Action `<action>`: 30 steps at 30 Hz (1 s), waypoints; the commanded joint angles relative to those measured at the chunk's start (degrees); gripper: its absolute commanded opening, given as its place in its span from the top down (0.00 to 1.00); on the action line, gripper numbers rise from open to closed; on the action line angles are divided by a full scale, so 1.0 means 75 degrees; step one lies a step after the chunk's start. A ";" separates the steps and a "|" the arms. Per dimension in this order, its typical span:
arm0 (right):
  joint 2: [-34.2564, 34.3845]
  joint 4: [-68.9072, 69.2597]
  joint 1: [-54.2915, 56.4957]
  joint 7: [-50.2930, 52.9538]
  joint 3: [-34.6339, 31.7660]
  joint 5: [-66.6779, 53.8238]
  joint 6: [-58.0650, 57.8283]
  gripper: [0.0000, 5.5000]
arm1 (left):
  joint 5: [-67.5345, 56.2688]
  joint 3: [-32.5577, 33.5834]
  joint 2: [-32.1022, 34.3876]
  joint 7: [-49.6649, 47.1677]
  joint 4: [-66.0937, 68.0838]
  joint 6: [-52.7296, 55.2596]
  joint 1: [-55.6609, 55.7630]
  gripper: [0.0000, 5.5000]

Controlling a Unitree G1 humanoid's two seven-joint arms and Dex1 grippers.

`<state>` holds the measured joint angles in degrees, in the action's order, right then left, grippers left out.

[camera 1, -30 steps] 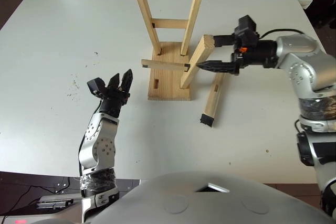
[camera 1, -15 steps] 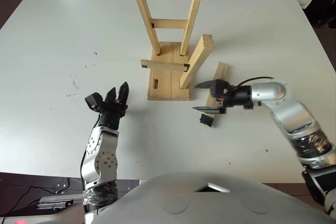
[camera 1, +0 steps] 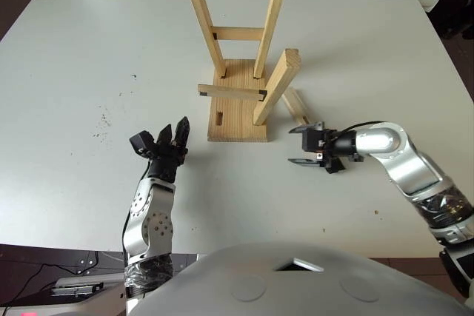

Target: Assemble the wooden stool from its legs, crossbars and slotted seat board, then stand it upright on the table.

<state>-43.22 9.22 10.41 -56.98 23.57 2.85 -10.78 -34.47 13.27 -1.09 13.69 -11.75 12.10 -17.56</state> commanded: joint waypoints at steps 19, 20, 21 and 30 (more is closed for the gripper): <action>0.0439 0.1460 -0.1299 0.1393 -0.3158 -0.2991 -0.4640 0.34 | 0.0314 -0.0065 -0.0581 -0.0120 0.0500 -0.1029 -0.0443 0.42; 0.0425 0.1450 -0.1381 0.1473 -0.3033 -0.2869 -0.4546 0.34 | 0.0310 -0.0057 -0.0564 -0.0115 0.0525 -0.1037 -0.0435 0.42; 0.0432 0.1401 -0.1468 0.1572 -0.2901 -0.2718 -0.4395 0.34 | 0.0304 -0.0045 -0.0541 -0.0116 0.0545 -0.1036 -0.0417 0.42; 0.0502 0.0908 -0.2273 0.2116 -0.2390 -0.2006 -0.3725 0.34 | 0.0242 0.0041 -0.0392 -0.0134 0.0491 -0.0956 -0.0391 0.42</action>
<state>-38.88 16.56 -4.06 -41.90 5.26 -13.14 -38.42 -32.42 13.20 -3.95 13.49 -9.02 3.52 -19.82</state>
